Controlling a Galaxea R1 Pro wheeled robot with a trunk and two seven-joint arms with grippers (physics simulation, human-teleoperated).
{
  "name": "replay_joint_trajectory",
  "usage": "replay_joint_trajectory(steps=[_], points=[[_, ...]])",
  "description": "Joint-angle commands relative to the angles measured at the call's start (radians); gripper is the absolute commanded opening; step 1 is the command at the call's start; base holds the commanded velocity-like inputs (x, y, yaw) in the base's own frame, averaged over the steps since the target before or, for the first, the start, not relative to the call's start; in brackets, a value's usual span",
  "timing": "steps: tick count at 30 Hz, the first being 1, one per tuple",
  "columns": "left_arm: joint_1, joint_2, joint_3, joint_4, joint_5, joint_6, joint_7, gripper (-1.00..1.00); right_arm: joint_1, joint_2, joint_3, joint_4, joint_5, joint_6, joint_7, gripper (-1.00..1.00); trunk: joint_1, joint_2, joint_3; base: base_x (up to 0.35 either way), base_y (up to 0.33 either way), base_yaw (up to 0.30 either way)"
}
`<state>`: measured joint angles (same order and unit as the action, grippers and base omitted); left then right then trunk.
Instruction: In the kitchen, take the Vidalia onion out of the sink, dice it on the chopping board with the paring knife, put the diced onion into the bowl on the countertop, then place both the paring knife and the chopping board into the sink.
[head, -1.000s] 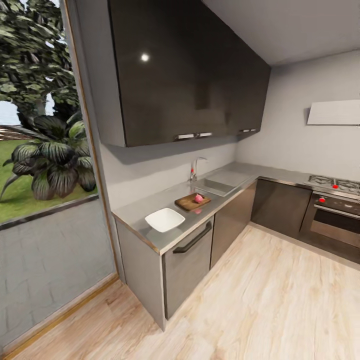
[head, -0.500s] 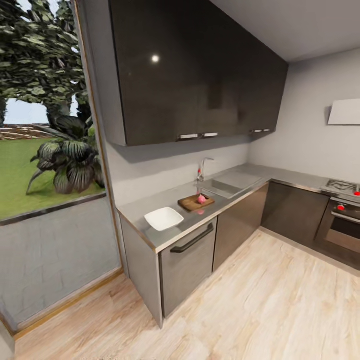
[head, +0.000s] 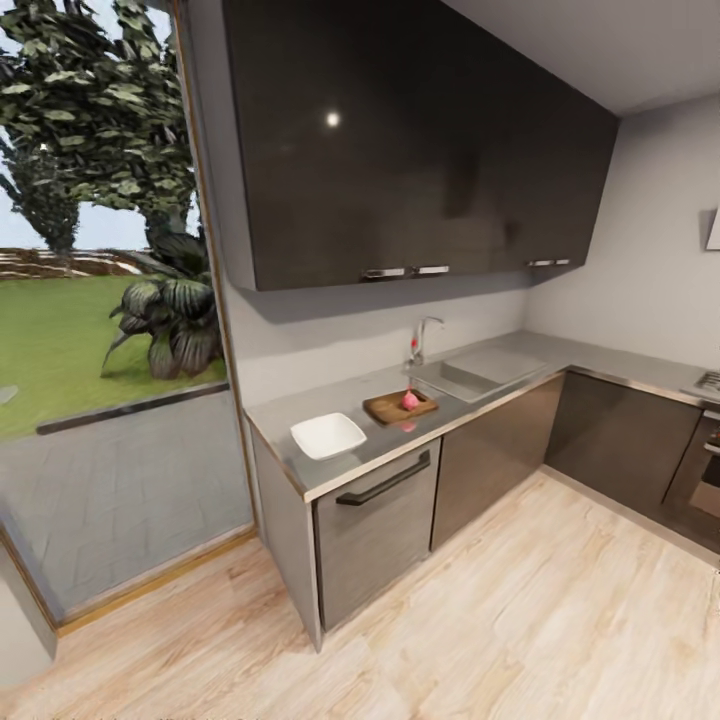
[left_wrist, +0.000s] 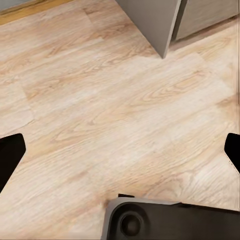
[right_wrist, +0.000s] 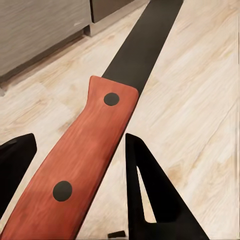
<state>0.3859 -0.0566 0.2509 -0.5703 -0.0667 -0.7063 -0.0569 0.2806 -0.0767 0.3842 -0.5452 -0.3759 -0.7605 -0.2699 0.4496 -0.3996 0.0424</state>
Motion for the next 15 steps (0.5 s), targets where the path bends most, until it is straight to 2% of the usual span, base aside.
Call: replay_joint_trajectory(steps=[1,7,11,15], points=[[0.001,-0.002,0.008,-0.002,-0.007,-0.001,-0.006,1.00,0.000,-0.001,0.009,0.001,-0.004,0.001,-0.009,-1.00,0.000,0.000,0.000,0.000,-0.322,0.026],[0.001,-0.002,0.008,-0.002,-0.007,-0.001,-0.006,1.00,0.000,0.010,0.009,0.054,-0.008,0.008,-0.011,-1.00,0.000,0.000,0.000,0.000,-0.322,0.007],[0.001,-0.002,0.008,-0.002,-0.007,-0.001,-0.006,1.00,0.000,0.011,0.009,0.121,-0.008,0.009,-0.011,-1.00,0.000,0.000,0.000,0.000,-0.322,0.001],[0.001,-0.002,0.008,-0.002,-0.007,-0.001,-0.006,1.00,0.000,0.011,0.009,0.145,-0.008,0.009,-0.010,-1.00,0.000,0.000,0.000,0.000,-0.322,0.000]])
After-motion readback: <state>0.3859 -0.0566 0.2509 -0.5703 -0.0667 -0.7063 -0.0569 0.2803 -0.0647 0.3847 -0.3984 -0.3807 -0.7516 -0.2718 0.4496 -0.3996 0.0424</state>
